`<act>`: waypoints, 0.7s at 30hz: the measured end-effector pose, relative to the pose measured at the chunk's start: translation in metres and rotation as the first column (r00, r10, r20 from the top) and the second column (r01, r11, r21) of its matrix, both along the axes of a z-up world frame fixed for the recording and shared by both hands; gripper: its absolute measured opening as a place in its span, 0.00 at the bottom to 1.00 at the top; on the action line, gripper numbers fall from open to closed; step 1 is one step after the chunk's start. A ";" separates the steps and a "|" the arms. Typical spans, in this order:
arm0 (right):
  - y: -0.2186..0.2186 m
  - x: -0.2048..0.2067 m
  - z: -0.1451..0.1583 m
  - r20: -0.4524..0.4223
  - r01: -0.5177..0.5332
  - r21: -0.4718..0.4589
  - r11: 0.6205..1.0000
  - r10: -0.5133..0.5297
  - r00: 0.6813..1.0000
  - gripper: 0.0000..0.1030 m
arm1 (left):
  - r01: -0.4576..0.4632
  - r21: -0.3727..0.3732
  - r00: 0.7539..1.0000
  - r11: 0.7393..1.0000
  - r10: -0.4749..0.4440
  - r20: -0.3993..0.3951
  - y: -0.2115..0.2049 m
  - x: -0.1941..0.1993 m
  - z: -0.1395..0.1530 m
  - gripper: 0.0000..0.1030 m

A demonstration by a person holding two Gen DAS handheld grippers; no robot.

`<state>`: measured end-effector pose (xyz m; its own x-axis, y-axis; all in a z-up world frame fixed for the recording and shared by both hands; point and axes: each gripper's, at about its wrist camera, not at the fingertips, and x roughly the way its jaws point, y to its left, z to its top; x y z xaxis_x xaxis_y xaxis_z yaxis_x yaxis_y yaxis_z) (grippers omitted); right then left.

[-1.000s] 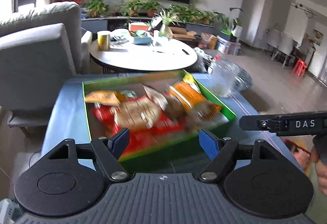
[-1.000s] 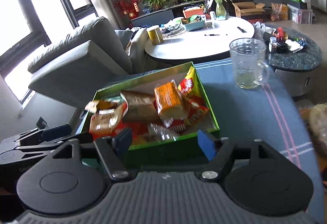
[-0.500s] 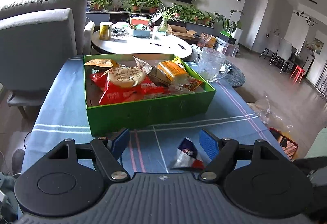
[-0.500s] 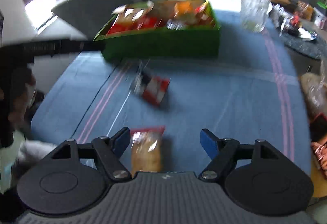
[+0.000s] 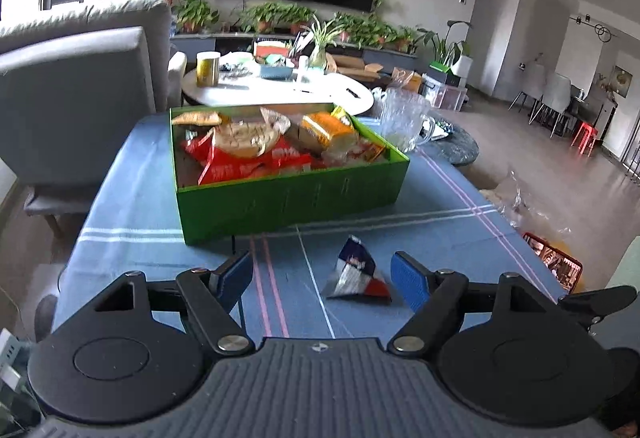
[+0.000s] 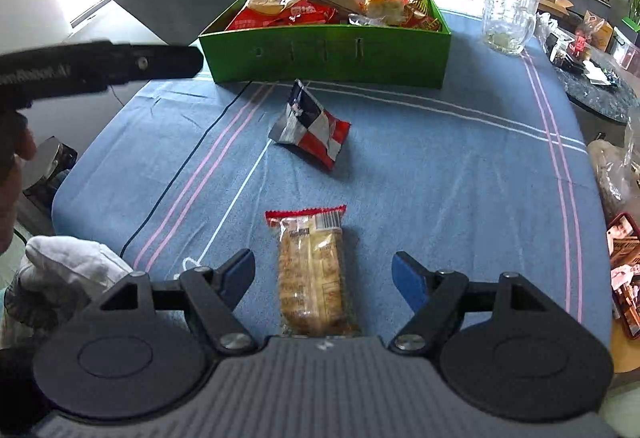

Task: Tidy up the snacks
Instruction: 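Grasp the bread roll packet with the right gripper while the left approaches the red-white-blue packet, then grasp the red-white-blue packet with the left gripper while the right lifts the bread roll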

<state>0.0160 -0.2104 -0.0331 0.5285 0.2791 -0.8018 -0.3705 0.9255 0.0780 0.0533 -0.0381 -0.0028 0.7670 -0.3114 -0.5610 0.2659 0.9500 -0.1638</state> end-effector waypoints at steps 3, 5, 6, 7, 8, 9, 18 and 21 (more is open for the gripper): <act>0.000 0.001 -0.007 -0.020 0.001 -0.002 1.000 -0.001 1.000 0.79 | 0.034 -0.029 0.999 0.999 -0.034 -0.020 -0.006 0.005 -0.006 0.72; 0.000 0.004 -0.013 -0.022 0.012 -0.007 1.000 -0.012 1.000 0.79 | 0.063 -0.029 0.997 0.998 -0.064 -0.038 -0.015 0.012 -0.012 0.72; 0.001 0.004 -0.016 -0.019 0.016 -0.013 1.000 -0.016 1.000 0.79 | 0.078 -0.025 0.996 0.997 -0.080 -0.051 -0.021 0.016 -0.016 0.72; 0.000 0.005 -0.019 -0.017 0.020 -0.018 1.000 -0.020 1.000 0.79 | 0.093 -0.018 0.994 0.996 -0.094 -0.063 -0.027 0.020 -0.020 0.72; 0.000 0.006 -0.022 -0.018 0.026 -0.022 0.999 -0.026 1.000 0.78 | 0.112 -0.008 0.991 0.994 -0.112 -0.079 -0.034 0.026 -0.025 0.72; -0.001 0.006 -0.023 -0.011 0.028 -0.024 0.999 -0.029 1.000 0.78 | 0.122 0.002 0.988 0.992 -0.122 -0.090 -0.039 0.031 -0.029 0.72; -0.034 0.023 -0.022 0.038 0.166 0.015 0.986 -0.167 0.985 0.78 | 0.125 0.052 0.981 0.991 -0.116 -0.157 -0.067 0.067 -0.057 0.72; -0.041 0.027 -0.017 0.048 0.194 0.045 0.980 -0.196 0.979 0.78 | 0.122 0.074 0.980 0.990 -0.109 -0.166 -0.072 0.073 -0.064 0.72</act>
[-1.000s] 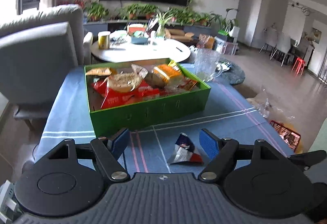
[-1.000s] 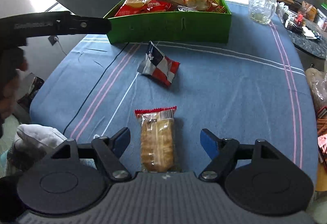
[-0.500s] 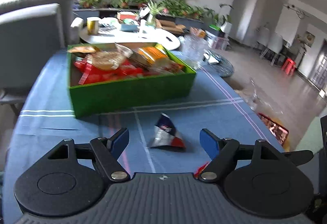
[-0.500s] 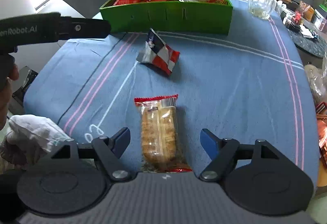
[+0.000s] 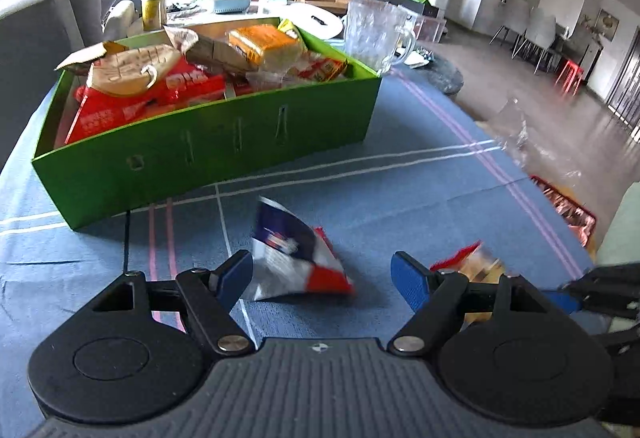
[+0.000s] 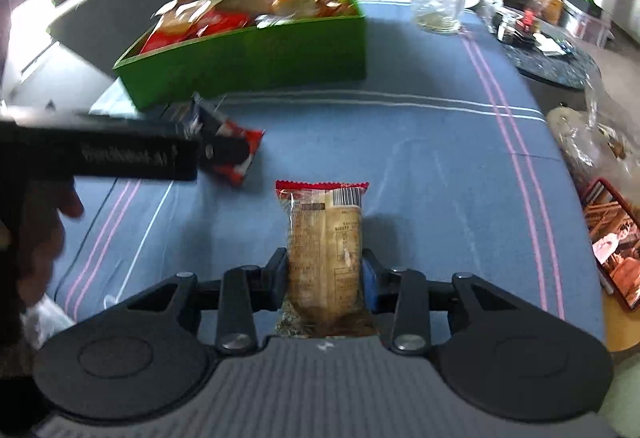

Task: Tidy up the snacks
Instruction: 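Grasp the red-white-blue packet with the left gripper while the right lifts the bread roll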

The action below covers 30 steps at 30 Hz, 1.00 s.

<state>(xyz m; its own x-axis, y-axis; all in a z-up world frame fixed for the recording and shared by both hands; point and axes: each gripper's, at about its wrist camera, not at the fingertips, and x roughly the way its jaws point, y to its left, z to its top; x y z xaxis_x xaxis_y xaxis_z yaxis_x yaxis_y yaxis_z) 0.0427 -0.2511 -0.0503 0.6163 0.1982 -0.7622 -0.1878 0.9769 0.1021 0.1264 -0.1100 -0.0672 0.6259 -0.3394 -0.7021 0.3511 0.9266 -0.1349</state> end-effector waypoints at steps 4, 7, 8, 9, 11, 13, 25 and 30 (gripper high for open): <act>0.001 0.007 0.006 0.022 0.010 -0.005 1.000 -0.010 1.000 0.78 | 0.004 0.013 1.000 1.000 -0.004 -0.016 -0.002 0.004 -0.008 0.72; 0.000 0.010 0.010 0.034 0.012 0.006 1.000 -0.012 0.999 0.78 | -0.004 0.021 1.000 1.000 0.004 -0.019 -0.002 0.005 -0.012 0.68; 0.000 0.011 0.012 0.038 0.012 0.009 1.000 -0.013 0.999 0.78 | -0.008 0.032 1.000 0.999 0.008 -0.013 -0.001 0.005 -0.013 0.61; 0.001 0.012 0.014 0.043 0.013 0.011 1.000 -0.013 0.999 0.78 | -0.012 0.035 1.000 0.999 0.012 -0.005 -0.001 0.005 -0.013 0.54; 0.001 0.014 0.016 0.051 0.013 0.009 1.000 -0.013 0.999 0.78 | -0.016 0.026 1.000 1.000 0.016 -0.005 0.002 0.008 -0.012 0.43; 0.001 0.016 0.018 0.055 0.016 0.013 1.000 -0.017 0.998 0.78 | -0.013 0.001 1.000 1.000 0.013 -0.021 0.007 0.010 -0.011 0.32; 0.001 0.028 0.023 0.059 0.026 0.033 0.999 -0.027 0.998 0.78 | -0.018 0.088 0.996 0.996 0.010 0.088 0.001 0.010 0.003 0.73; -0.002 0.034 0.025 0.060 0.041 0.039 0.998 -0.043 0.997 0.78 | 0.008 0.106 0.999 0.994 -0.013 0.044 -0.005 0.032 -0.007 0.65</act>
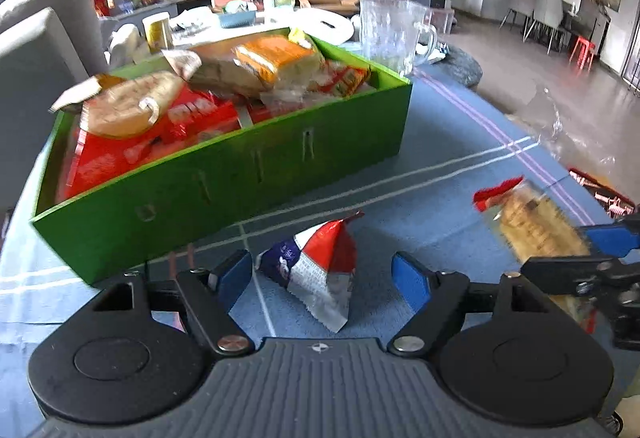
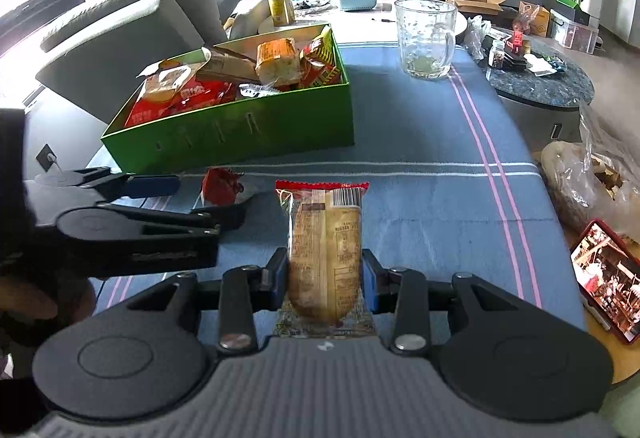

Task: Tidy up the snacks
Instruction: 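Grasp the red-white-blue packet with the left gripper while the right lifts the bread roll, then lower both packets into the green box and open both grippers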

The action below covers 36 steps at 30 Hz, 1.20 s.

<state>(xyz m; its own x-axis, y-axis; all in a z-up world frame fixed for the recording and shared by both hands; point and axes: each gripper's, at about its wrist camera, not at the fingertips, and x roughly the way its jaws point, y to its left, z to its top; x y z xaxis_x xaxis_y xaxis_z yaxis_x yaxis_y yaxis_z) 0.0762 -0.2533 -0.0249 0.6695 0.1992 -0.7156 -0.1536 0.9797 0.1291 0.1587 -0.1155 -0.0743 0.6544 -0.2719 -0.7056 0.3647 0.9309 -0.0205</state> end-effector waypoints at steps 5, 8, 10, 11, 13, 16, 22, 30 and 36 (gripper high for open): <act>-0.006 0.011 0.000 -0.006 0.024 0.014 1.000 -0.024 1.000 0.78 | 0.011 -0.017 1.000 1.000 -0.011 -0.003 0.005 0.006 -0.008 0.41; -0.006 0.019 0.002 -0.003 0.029 0.027 0.999 -0.029 1.000 0.78 | 0.029 -0.052 1.000 0.998 -0.029 -0.001 0.010 0.002 -0.002 0.37; -0.005 0.023 0.005 0.010 0.022 0.039 0.999 -0.023 1.000 0.78 | 0.037 -0.091 0.999 0.995 -0.037 0.006 0.015 -0.002 0.005 0.37; -0.004 0.026 0.008 0.019 0.016 0.043 0.999 -0.017 1.000 0.78 | 0.042 -0.102 0.999 0.994 -0.041 0.017 0.017 -0.004 0.009 0.37; -0.001 0.032 0.013 0.038 0.006 0.046 0.999 -0.008 0.999 0.78 | 0.050 -0.111 0.998 0.993 -0.045 0.050 0.020 -0.009 0.019 0.37; 0.005 0.042 0.022 0.067 -0.007 0.055 0.998 0.004 0.998 0.78 | 0.054 -0.145 0.995 0.988 -0.040 0.093 0.029 -0.014 0.037 0.37; 0.019 0.063 0.041 0.131 -0.030 0.074 0.997 0.020 0.991 0.78 | 0.049 -0.169 0.983 0.984 -0.018 0.182 0.045 -0.007 0.072 0.37; 0.028 0.106 0.065 0.190 -0.040 0.125 0.991 0.015 0.982 0.78 | -0.057 -0.169 0.968 0.984 0.096 0.230 0.076 0.041 0.097 0.37; 0.048 0.139 0.064 0.183 -0.068 0.114 0.991 0.046 0.982 0.78 | -0.073 -0.174 0.967 0.982 0.112 0.229 0.083 0.083 0.103 0.37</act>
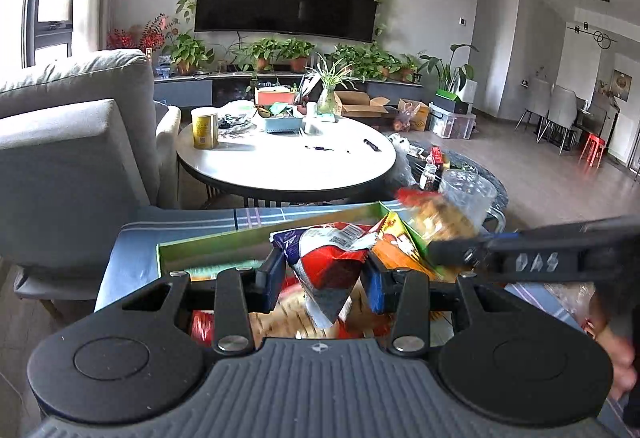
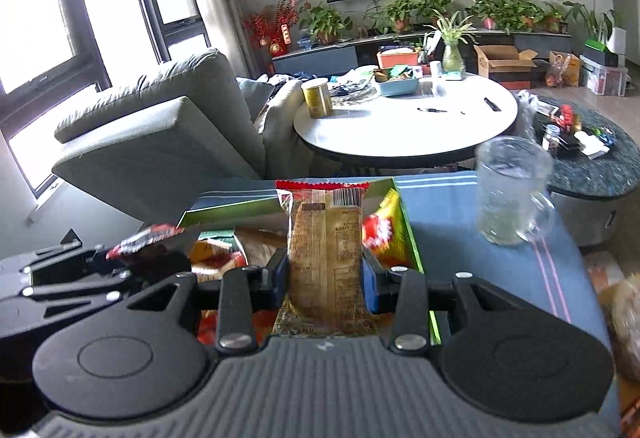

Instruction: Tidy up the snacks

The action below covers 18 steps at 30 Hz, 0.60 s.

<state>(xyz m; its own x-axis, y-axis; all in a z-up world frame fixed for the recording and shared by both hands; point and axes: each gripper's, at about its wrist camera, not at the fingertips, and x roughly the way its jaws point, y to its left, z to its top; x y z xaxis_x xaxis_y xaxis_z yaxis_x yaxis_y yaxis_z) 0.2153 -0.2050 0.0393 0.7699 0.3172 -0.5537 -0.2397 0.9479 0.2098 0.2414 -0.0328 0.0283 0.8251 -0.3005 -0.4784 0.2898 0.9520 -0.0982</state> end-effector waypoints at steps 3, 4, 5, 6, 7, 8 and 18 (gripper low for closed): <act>0.011 0.016 -0.007 -0.021 -0.017 -0.006 1.000 0.017 1.000 0.78 | -0.001 0.020 1.000 1.000 0.001 -0.008 -0.003 0.017 -0.006 0.38; 0.015 0.021 -0.009 -0.024 -0.019 -0.010 1.000 0.019 1.000 0.78 | -0.006 0.028 1.000 1.000 0.006 -0.013 -0.005 0.024 -0.009 0.38; 0.017 0.026 -0.012 -0.022 -0.021 -0.010 1.000 0.021 1.000 0.78 | -0.014 0.030 1.000 0.999 0.015 -0.017 -0.003 0.029 -0.012 0.39; 0.018 0.028 -0.015 -0.011 -0.024 -0.001 1.000 0.024 1.000 0.78 | -0.022 0.030 1.000 0.999 0.022 -0.019 -0.001 0.027 -0.015 0.44; 0.018 0.030 -0.017 0.009 -0.027 0.015 1.000 0.026 1.000 0.78 | -0.036 0.030 0.999 0.999 0.036 -0.023 0.000 0.030 -0.018 0.49; 0.016 0.031 -0.020 0.028 -0.010 0.022 1.000 0.010 1.000 0.78 | -0.045 0.026 0.999 0.999 0.046 -0.026 0.002 0.032 -0.020 0.61; 0.003 0.016 -0.020 0.009 0.050 0.060 0.997 -0.051 0.999 0.78 | -0.064 -0.012 0.998 0.998 0.064 -0.013 0.012 0.015 -0.019 0.77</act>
